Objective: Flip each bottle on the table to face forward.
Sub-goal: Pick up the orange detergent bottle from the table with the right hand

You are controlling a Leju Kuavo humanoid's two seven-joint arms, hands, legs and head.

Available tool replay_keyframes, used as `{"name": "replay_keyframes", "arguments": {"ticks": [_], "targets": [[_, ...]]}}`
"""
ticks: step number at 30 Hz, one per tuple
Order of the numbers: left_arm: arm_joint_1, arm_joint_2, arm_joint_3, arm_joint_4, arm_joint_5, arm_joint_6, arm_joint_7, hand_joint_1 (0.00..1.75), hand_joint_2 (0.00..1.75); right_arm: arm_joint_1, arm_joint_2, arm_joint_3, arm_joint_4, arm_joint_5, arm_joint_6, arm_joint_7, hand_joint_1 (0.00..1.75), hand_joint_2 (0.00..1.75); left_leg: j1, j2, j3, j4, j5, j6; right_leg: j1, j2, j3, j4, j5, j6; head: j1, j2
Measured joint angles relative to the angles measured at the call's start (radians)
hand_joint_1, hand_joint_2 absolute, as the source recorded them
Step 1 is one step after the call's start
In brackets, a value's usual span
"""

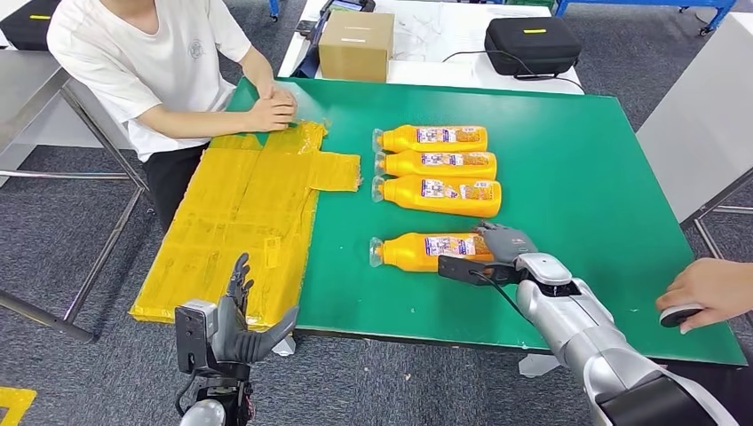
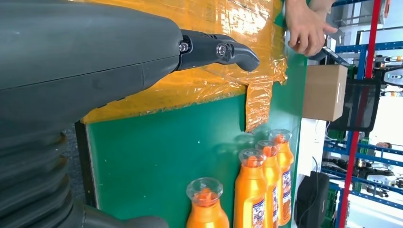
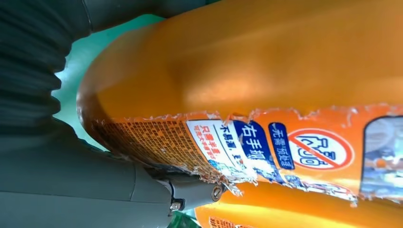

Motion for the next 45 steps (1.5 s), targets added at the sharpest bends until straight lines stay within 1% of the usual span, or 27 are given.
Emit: {"name": "replay_keyframes", "arguments": {"ticks": [4,10,14,17,19,20,22,24,26,28,32,35,40,43,45], "targets": [[-0.004,0.0,0.002,0.005,0.001,-0.003,-0.004,0.0,1.75,-0.008,0.001,0.0,0.012,-0.03,0.004,-0.028,1.75,1.75,0.0,0.0,0.0,0.0,0.0,0.0,0.0,0.0,0.0,0.0,0.0,0.0,0.0,0.0],[-0.015,0.0,0.004,0.018,0.012,-0.011,-0.01,0.0,1.75,-0.009,0.0,0.0,0.024,-0.089,0.004,-0.093,1.75,1.75,0.0,0.001,0.0,0.0,0.0,0.0,0.0,0.0,0.0,0.0,0.0,0.0,0.0,0.0],[-0.019,0.0,0.003,0.023,0.017,-0.012,-0.012,0.0,1.75,-0.007,0.0,0.0,0.03,-0.116,0.002,-0.115,1.75,1.75,0.0,0.001,0.0,0.0,-0.001,0.0,0.0,0.0,0.0,0.0,0.0,0.0,0.0,0.0],[-0.02,0.0,0.003,0.025,0.027,-0.012,-0.015,0.0,1.75,0.01,0.001,-0.011,0.029,-0.183,-0.036,-0.171,1.75,1.75,0.0,0.001,0.0,0.0,-0.001,0.0,0.0,0.0,0.0,0.0,0.0,0.0,0.0,0.0],[-0.019,0.0,0.002,0.025,0.049,-0.027,-0.015,0.0,1.75,0.047,0.009,-0.039,0.009,-0.266,-0.088,-0.24,1.75,1.75,0.0,0.001,0.0,0.0,-0.001,0.0,0.001,0.0,0.0,0.0,0.0,0.0,0.0,0.0],[-0.018,0.002,-0.001,0.025,0.067,-0.052,-0.016,0.0,1.75,0.075,0.017,-0.058,-0.016,-0.313,-0.113,-0.277,1.75,1.75,0.0,0.001,0.0,0.0,-0.001,0.0,0.001,0.0,0.0,0.0,0.0,0.0,0.0,0.0],[-0.012,0.005,-0.015,0.025,0.101,-0.13,-0.024,0.0,1.75,0.152,0.038,-0.104,-0.097,-0.4,-0.148,-0.335,1.75,1.75,0.001,0.0,-0.001,0.0,-0.001,0.0,0.001,0.0,-0.001,0.0,0.0,0.0,0.0,0.0],[-0.004,0.008,-0.034,0.025,0.124,-0.19,-0.031,0.0,1.75,0.234,0.065,-0.148,-0.193,-0.466,-0.16,-0.365,1.75,1.75,0.001,-0.001,-0.002,0.0,-0.001,0.0,0.001,-0.001,-0.002,0.0,-0.001,0.0,0.0,0.0],[0.001,0.008,-0.047,0.025,0.135,-0.205,-0.033,0.0,1.75,0.302,0.093,-0.186,-0.282,-0.513,-0.156,-0.377,1.75,1.75,0.001,-0.001,-0.004,0.0,-0.001,0.0,0.001,-0.001,-0.004,0.001,-0.001,0.0,0.0,0.0],[0.003,0.008,-0.058,0.025,0.129,-0.195,-0.032,0.0,1.75,0.359,0.123,-0.221,-0.359,-0.562,-0.138,-0.388,1.75,1.75,0.001,-0.001,-0.006,-0.001,-0.001,0.0,0.001,-0.001,-0.005,0.001,-0.001,0.0,0.0,0.0],[0.004,0.009,-0.078,0.025,0.103,-0.172,-0.027,0.0,1.75,0.43,0.169,-0.265,-0.462,-0.601,-0.116,-0.398,1.75,1.75,0.001,0.0,-0.007,-0.001,-0.001,0.0,0.0,0.0,-0.007,0.0,-0.001,0.0,0.0,0.0],[0.004,0.01,-0.087,0.025,0.099,-0.17,-0.026,0.0,1.75,0.457,0.189,-0.28,-0.505,-0.605,-0.113,-0.399,1.75,1.75,0.0,0.0,-0.007,0.0,-0.001,0.0,0.0,-0.001,-0.007,0.0,-0.001,0.0,0.0,0.0],[0.004,0.011,-0.093,0.025,0.095,-0.166,-0.025,0.0,1.75,0.476,0.202,-0.297,-0.543,-0.609,-0.112,-0.399,1.75,1.75,0.0,0.0,-0.007,0.0,-0.001,0.0,0.0,0.0,-0.007,0.0,-0.001,0.0,0.0,0.0],[0.004,0.011,-0.096,0.025,0.072,-0.139,-0.02,0.0,1.75,0.482,0.213,-0.303,-0.553,-0.62,-0.099,-0.4,1.75,1.75,0.0,0.0,-0.007,0.0,-0.001,0.0,0.0,0.0,-0.007,0.0,-0.001,0.0,0.0,0.0],[0.003,0.011,-0.104,0.025,0.049,-0.124,-0.014,0.0,1.75,0.485,0.231,-0.302,-0.556,-0.625,-0.076,-0.397,1.75,1.75,0.0,0.001,-0.007,-0.001,-0.001,0.0,0.0,0.0,-0.007,0.001,-0.001,0.0,0.0,0.0]]}}
